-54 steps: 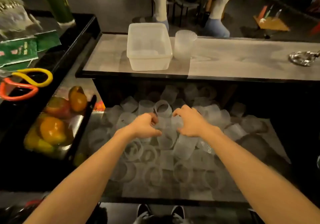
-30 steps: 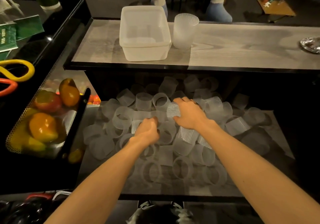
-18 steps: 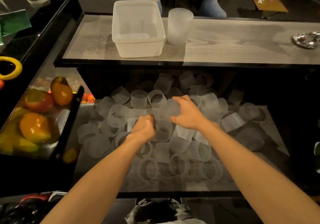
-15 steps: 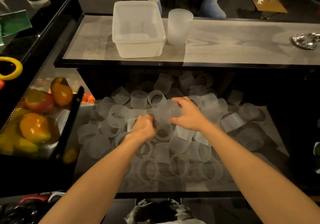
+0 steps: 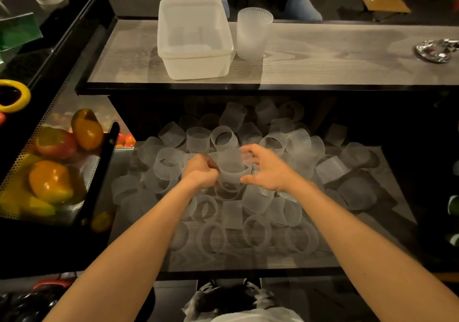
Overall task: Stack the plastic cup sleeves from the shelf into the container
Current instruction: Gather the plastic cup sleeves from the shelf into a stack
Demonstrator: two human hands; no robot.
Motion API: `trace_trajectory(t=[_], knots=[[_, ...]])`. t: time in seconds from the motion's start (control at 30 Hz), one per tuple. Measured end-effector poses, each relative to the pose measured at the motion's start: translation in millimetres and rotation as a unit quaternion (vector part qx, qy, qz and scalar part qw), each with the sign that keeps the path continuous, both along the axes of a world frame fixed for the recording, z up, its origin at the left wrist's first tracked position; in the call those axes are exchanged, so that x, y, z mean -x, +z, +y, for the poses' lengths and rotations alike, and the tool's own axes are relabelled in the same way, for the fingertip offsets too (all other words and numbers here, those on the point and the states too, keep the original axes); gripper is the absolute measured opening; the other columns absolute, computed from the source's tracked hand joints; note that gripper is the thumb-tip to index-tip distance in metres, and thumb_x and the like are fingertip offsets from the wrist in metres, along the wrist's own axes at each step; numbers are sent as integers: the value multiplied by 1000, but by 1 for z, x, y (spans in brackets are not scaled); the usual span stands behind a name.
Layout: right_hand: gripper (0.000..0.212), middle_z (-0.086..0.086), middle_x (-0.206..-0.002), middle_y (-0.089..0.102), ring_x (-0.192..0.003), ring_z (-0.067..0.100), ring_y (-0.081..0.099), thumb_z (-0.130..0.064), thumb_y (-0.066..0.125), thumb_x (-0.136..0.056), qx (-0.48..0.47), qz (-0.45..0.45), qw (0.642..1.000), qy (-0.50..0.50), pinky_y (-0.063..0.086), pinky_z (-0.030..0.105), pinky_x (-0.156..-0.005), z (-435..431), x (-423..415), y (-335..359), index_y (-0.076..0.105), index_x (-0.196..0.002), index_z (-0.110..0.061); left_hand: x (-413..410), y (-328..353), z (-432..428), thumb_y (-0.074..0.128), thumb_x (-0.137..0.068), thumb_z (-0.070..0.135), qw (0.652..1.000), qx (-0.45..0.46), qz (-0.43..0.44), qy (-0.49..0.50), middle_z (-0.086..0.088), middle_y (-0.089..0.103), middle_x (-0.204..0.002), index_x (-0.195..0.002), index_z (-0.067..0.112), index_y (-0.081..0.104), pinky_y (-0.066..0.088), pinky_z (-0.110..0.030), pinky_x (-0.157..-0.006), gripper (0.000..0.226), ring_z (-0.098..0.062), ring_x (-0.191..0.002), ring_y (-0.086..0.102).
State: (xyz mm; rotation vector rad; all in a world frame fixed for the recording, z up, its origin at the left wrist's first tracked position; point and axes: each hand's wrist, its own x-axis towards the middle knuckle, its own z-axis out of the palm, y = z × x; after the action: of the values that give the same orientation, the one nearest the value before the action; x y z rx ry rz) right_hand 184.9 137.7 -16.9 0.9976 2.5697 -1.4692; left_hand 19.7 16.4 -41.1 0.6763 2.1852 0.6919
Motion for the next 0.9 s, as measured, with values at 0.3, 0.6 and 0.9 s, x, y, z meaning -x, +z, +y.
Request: trace_trajectory(t=[0.3,0.6,0.9], knots=[[81,6,-124,63,-79,18,70,-5,72,-82,-115,-101,983,99,62,42,-75,-16,7,-5,32,-149,-27,2,-2,-7,59,-86,-10,990,-19,-121,76,-17,70,-102,-92,12,66,64,-49,-76,24,-36,-87,74],[107,17,-137,47,-113,35,59,1,70,-79,-186,-162,957,155,54,39,-87,-27,26,-12,7,-162,-22,-6,-5,-7,48,-93,8,986,-4,-130,105,-17,71,-100,-106,2,67,63,-48,-81,24,-36,-92,72],[54,12,-121,59,-124,33,45,-4,65,-83,-223,-201,941,156,54,43,-92,-25,29,-12,50,-134,-9,-10,-10,-5,53,-85,8,998,58,-20,-26,-8,66,-85,-94,8,65,51,-30,-62,15,-23,-76,63]])
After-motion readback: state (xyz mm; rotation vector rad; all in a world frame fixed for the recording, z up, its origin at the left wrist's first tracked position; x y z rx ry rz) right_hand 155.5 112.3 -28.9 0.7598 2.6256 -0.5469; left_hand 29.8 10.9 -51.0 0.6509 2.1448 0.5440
